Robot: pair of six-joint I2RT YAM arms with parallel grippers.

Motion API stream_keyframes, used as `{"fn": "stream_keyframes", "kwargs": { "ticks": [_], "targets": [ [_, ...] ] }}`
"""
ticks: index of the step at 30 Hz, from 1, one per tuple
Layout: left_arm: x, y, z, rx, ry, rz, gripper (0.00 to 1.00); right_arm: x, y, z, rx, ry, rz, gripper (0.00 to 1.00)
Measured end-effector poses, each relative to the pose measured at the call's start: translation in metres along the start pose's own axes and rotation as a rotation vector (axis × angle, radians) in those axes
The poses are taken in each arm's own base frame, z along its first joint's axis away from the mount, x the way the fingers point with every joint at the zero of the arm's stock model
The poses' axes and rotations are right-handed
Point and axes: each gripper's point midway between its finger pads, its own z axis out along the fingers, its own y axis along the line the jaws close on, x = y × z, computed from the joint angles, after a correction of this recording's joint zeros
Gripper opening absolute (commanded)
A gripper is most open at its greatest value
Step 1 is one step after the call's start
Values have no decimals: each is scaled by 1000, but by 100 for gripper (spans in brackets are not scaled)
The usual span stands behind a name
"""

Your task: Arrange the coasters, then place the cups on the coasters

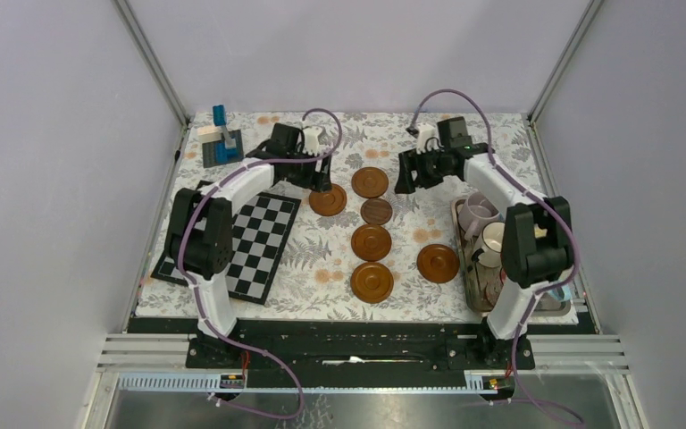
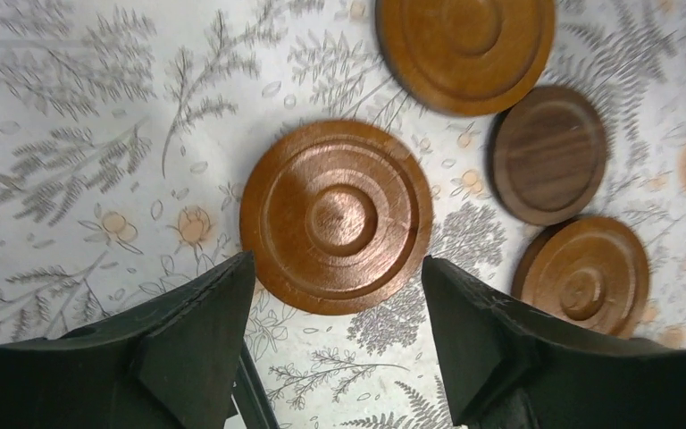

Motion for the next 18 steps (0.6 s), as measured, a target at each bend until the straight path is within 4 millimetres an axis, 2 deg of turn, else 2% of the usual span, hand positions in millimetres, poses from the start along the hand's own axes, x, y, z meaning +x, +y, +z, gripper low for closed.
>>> {"fn": "stream_keyframes", "kwargs": {
  "ticks": [3, 7, 12, 17, 18],
  "targets": [
    [20, 6, 9, -30, 44, 4, 73, -12, 2, 28, 10, 28, -16, 76],
    [30, 19, 22, -68, 67, 14, 73, -19, -2, 58, 34, 57, -13, 76],
    [39, 30, 35, -93, 83, 17, 68, -14, -14, 84, 88, 93, 1, 76],
    [47, 40, 49, -116, 98, 20, 62, -22, -23, 105, 144, 87, -15, 76],
    [43, 42, 51, -121, 90, 23, 61, -24, -24, 110, 150, 85, -20, 76]
  ]
}}
